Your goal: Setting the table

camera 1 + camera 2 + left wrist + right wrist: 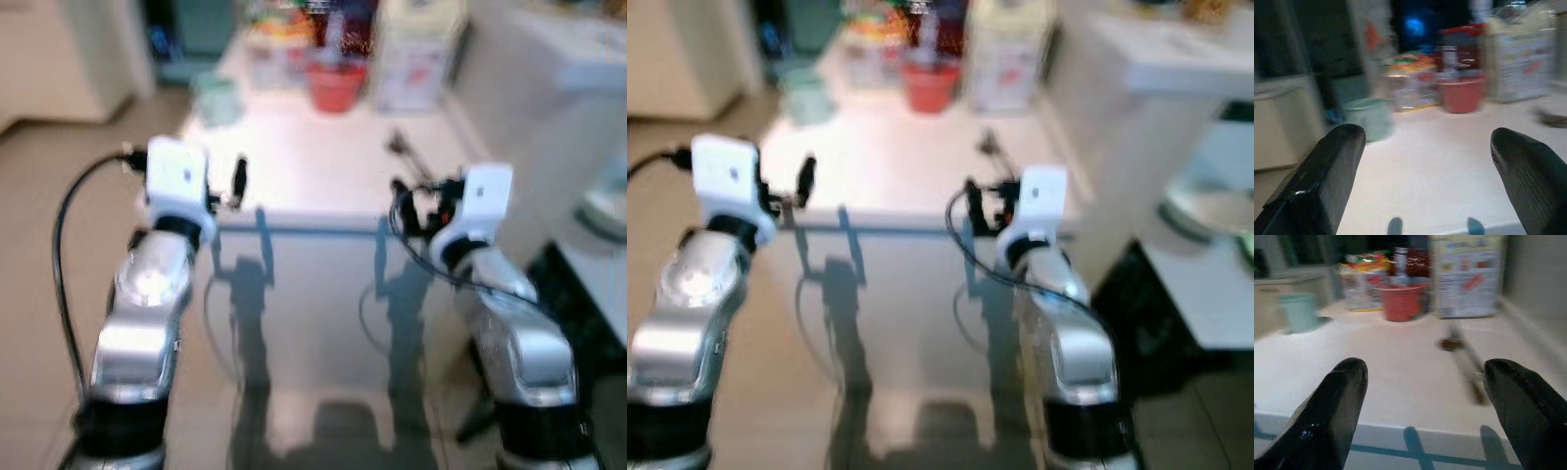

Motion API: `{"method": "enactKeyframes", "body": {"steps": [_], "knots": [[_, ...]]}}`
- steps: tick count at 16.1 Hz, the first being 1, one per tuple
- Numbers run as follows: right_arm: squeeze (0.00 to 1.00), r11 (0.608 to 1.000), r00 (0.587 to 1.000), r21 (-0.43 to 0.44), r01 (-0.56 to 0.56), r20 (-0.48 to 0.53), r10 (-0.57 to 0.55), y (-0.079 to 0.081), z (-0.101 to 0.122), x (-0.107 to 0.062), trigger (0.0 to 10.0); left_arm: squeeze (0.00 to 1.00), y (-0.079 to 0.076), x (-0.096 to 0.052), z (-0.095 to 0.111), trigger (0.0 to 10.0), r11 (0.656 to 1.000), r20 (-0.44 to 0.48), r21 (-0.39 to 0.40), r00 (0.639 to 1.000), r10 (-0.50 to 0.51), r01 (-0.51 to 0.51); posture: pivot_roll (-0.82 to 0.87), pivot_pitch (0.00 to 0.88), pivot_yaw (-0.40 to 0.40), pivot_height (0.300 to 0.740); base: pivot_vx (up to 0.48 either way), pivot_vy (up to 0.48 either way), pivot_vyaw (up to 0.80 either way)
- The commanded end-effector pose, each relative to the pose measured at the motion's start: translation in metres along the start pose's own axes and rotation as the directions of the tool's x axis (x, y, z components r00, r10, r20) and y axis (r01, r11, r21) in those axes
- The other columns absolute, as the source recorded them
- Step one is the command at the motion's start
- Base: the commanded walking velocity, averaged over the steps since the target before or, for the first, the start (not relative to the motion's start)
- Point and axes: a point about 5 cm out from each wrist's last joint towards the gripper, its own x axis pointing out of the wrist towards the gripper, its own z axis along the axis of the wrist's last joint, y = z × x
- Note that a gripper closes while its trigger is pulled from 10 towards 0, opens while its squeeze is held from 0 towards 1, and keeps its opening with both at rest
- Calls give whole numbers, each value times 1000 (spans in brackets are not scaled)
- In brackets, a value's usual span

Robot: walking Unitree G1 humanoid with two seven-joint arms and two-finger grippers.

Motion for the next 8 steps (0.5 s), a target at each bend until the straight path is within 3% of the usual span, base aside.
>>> {"method": "enactKeyframes", "body": {"steps": [1, 8], "knots": [[0, 1000, 1000, -16, -8, 28, 9, 2, 7, 1, 10000, 0, 5, 0, 4, 10000, 1000, 15, 15, 1000, 7, -7, 9, 0, -35, 740, 368, 0, 0], [0, 1000, 1000, -6, 3, 24, -2, 1, 7, 1, 10000, 0, 4, 0, 4, 10000, 1000, 12, 15, 1000, 2, -2, 5, 0, -33, 740, 368, 0, 0]]}}
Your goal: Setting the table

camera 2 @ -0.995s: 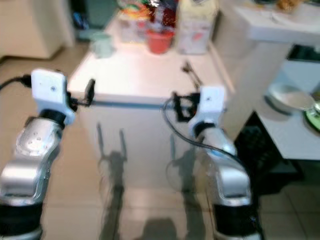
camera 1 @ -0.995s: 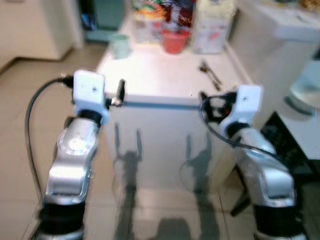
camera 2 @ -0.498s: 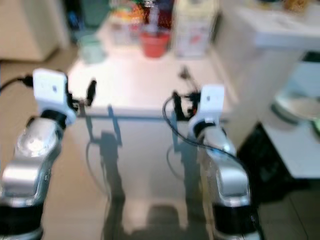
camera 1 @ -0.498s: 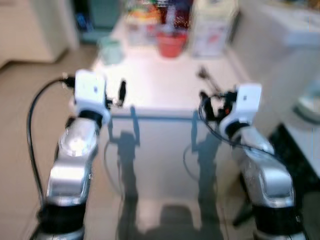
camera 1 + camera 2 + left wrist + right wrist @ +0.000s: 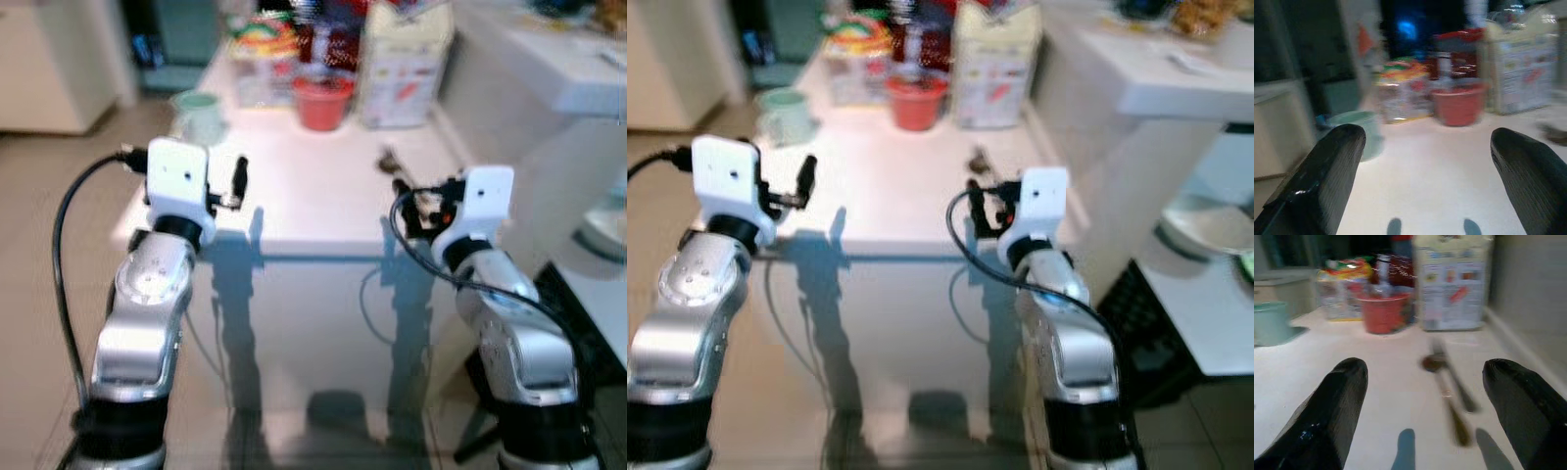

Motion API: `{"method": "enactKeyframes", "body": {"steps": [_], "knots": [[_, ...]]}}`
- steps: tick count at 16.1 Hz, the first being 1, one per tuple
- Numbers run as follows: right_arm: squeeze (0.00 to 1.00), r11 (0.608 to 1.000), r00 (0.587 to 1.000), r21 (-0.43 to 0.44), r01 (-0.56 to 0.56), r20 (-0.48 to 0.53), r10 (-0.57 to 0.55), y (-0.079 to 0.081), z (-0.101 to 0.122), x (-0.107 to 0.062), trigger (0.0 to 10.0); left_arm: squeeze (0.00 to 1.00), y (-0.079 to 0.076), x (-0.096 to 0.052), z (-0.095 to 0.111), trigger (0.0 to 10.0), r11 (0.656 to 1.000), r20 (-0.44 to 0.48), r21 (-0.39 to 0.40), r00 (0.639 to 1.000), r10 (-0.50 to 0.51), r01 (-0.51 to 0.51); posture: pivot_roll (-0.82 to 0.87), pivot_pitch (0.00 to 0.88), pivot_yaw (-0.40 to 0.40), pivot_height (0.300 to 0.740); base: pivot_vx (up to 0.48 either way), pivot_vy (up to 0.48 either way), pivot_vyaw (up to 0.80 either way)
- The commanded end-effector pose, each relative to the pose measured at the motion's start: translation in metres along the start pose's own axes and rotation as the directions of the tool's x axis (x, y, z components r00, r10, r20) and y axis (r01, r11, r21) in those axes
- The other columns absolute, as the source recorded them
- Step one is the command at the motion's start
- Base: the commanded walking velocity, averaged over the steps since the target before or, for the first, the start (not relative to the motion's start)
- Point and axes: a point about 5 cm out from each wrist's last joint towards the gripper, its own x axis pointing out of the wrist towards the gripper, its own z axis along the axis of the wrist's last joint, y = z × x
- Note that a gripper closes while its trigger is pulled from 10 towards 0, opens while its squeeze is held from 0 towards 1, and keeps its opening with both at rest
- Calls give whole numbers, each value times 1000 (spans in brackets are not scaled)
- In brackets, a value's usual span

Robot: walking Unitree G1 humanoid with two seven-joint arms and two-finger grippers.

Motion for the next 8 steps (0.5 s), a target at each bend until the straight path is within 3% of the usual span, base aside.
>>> {"method": "enactKeyframes", "body": {"steps": [1, 7, 8], "knots": [[0, 1000, 1000, 5, -6, 17, 5, 1, 5, 1, 10000, 0, 3, 1, 3, 10000, 1000, 9, 13, 1000, 2, -2, 5, 0, -33, 740, 364, 0, 0], [0, 1000, 1000, 7, 2, 8, -3, 0, 3, 0, 10000, 0, 2, -1, 2, 10000, 1000, 2, 12, 1000, -7, 7, 4, 0, -31, 740, 358, 0, 0], [0, 1000, 1000, 13, 5, 4, -5, 0, 3, 0, 10000, 0, 0, -2, 1, 10000, 1000, -6, 2, 1000, -28, 28, 5, 0, -31, 740, 0, 0, 0]]}}
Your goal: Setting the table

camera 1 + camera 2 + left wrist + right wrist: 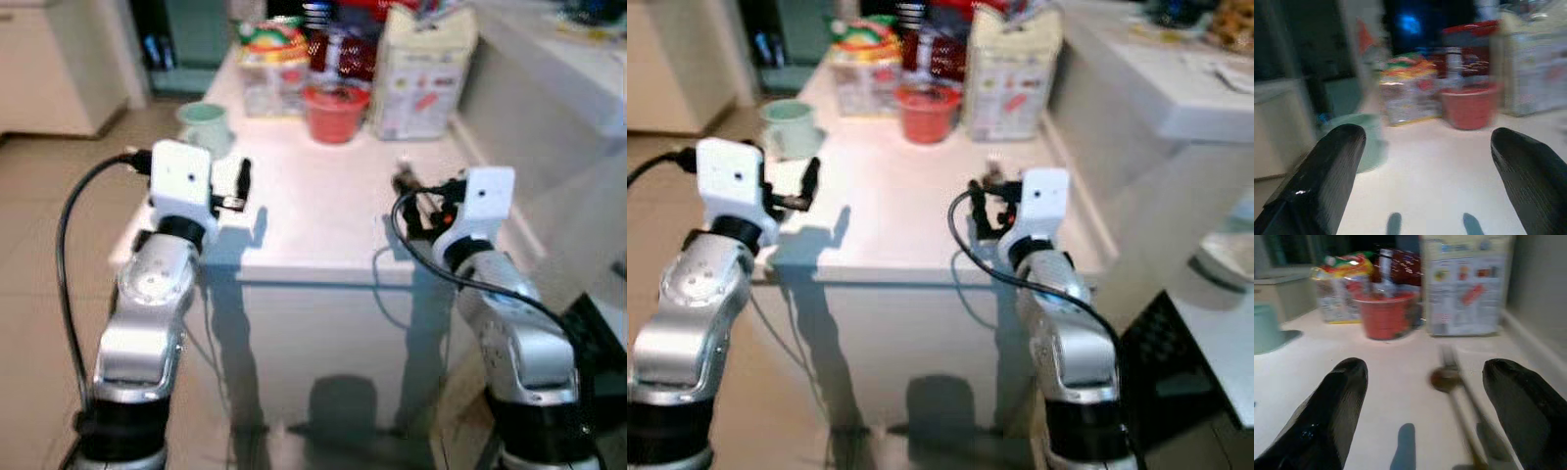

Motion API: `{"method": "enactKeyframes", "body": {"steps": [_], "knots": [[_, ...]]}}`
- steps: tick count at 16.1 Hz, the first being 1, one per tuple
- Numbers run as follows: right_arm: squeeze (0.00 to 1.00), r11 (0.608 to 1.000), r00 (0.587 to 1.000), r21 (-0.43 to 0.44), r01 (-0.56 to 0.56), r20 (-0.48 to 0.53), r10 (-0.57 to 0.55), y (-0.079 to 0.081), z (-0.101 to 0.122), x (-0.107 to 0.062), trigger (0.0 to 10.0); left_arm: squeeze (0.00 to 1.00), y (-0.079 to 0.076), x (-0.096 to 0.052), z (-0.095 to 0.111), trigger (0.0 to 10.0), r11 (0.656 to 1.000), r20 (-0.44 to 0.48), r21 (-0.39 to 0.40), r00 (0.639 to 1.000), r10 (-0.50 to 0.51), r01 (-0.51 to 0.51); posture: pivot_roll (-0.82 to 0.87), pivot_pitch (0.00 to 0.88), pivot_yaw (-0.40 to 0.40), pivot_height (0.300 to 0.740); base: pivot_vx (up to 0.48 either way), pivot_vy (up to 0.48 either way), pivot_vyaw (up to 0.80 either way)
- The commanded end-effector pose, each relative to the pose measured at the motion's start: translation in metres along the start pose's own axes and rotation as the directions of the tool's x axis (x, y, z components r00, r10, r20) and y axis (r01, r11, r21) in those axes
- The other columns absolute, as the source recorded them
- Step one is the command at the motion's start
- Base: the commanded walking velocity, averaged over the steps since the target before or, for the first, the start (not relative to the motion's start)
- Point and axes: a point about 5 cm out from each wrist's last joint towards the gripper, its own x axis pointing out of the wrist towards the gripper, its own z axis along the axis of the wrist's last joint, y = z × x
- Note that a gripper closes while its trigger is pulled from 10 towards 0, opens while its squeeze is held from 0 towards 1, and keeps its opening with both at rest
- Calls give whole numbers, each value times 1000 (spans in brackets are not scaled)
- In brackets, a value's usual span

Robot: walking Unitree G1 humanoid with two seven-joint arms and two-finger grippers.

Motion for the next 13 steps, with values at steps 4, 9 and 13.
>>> {"method": "enactKeyframes", "body": {"steps": [4, 9, 13], "knots": [[1000, 1000, 997, 17, -23, -73, 24, -4, -6, 8, 10000, 0, -18, -7, -3, 10000, 985, -18, 31, 986, -168, 169, 2, 0, -27, 740, 0, 0, 0], [1000, 999, 983, -35, -15, -182, 8, -15, -16, 34, 10000, 0, -33, -11, -4, 10000, 953, -31, 24, 953, -300, 301, -7, 0, -14, 740, 0, 0, 0], [1000, 996, 978, -88, 33, -201, -50, -40, -5, 68, 10000, 0, -42, -11, -3, 10000, 930, -33, 34, 931, -365, 366, -5, 0, -12, 740, 0, 0, 0]]}}
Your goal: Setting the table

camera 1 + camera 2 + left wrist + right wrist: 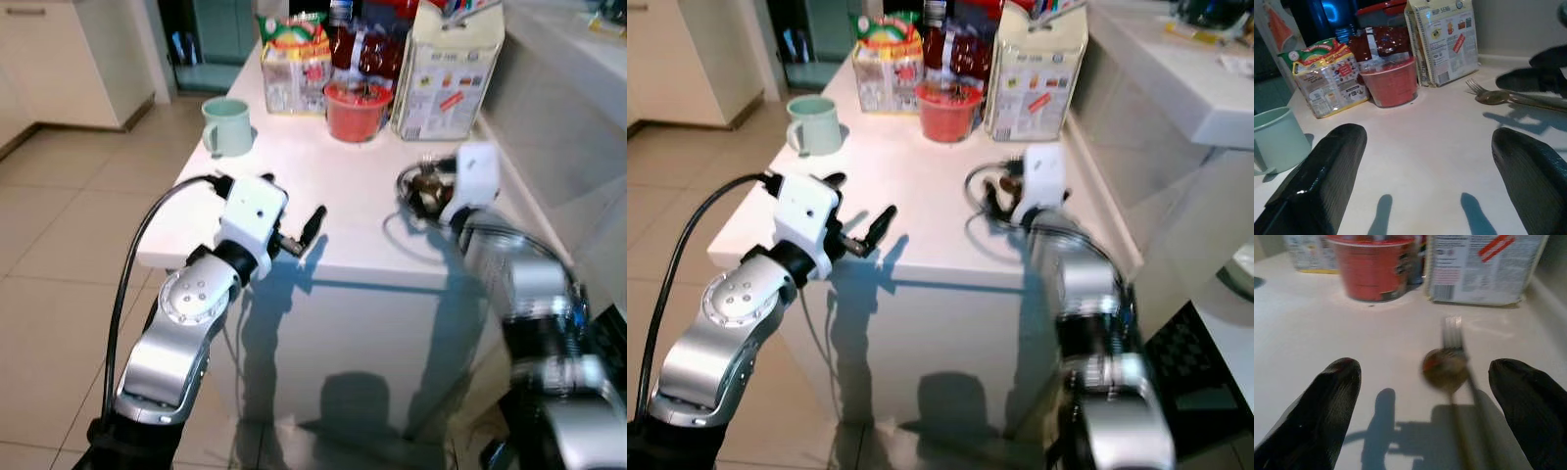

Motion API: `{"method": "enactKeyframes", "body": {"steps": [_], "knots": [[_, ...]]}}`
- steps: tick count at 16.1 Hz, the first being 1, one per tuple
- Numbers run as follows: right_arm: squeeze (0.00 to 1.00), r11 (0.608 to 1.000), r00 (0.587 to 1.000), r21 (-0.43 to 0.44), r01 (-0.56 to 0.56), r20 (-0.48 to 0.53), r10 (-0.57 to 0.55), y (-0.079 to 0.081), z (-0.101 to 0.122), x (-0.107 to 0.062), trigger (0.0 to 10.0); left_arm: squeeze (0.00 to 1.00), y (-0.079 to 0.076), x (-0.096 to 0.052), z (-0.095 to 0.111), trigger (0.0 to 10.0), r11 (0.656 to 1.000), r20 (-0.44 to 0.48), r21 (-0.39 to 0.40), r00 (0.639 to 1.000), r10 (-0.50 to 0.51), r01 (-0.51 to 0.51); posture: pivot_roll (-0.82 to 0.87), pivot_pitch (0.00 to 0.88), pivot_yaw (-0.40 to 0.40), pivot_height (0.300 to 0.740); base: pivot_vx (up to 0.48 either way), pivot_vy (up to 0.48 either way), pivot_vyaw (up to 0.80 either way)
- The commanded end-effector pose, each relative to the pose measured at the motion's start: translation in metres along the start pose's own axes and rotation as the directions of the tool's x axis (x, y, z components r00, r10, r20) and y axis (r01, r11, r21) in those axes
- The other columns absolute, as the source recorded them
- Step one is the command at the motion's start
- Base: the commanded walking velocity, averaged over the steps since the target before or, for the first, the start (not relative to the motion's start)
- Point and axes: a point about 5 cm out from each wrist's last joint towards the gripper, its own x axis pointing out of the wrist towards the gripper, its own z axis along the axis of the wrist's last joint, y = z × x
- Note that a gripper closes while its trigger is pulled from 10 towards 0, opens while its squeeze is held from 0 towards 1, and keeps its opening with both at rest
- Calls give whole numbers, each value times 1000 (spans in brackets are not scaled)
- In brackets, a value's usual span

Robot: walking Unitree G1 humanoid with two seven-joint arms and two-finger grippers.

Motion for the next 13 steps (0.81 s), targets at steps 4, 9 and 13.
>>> {"method": "enactKeyframes", "body": {"steps": [4, 9, 13], "knots": [[980, 997, 996, 28, 77, -38, -76, -33, 9, 18, 10000, 0, -1, -1, 4, 10000, 999, -10, 15, 999, -39, 39, 11, 0, -8, 740, 0, 0, 0], [0, 996, 994, 90, -1, -112, 11, -35, -7, 23, 10000, 0, -1, -3, 4, 10000, 998, -28, 30, 999, -46, 47, 33, 0, -9, 740, 0, 0, 0], [0, 998, 976, -18, -65, -211, 59, -34, -34, 19, 10000, 0, -1, -4, 4, 10000, 998, -40, 30, 998, -51, 52, 34, 0, -8, 740, 0, 0, 0]]}}
